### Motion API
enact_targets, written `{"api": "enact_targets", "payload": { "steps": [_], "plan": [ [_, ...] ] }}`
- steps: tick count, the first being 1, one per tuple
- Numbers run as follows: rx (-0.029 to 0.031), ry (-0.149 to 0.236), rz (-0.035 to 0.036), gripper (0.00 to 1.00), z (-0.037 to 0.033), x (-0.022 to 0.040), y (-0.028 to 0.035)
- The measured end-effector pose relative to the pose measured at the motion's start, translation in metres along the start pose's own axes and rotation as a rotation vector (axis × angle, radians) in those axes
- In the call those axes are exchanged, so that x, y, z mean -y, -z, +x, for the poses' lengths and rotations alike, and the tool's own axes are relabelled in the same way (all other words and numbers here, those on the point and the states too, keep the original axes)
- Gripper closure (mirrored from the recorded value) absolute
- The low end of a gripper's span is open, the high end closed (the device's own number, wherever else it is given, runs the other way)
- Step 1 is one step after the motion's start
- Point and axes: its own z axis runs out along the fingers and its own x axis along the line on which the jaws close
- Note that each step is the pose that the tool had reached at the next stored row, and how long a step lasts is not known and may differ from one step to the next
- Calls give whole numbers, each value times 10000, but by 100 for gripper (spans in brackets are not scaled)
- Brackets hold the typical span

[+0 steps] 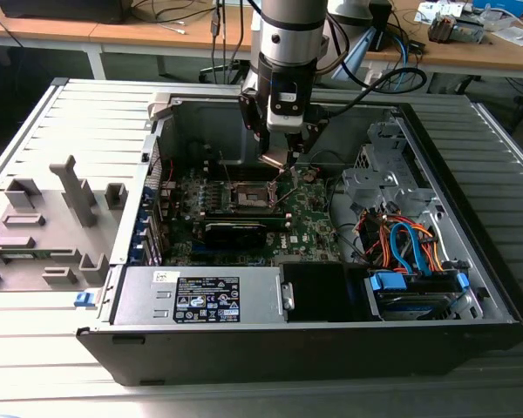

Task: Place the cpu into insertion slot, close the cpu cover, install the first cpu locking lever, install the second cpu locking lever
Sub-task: 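Place the cpu into insertion slot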

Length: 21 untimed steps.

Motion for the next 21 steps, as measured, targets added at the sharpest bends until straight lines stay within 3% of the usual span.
{"api": "enact_targets", "payload": {
  "steps": [21],
  "plan": [
    [6,-147,1,46,0,0,0]
  ]
}}
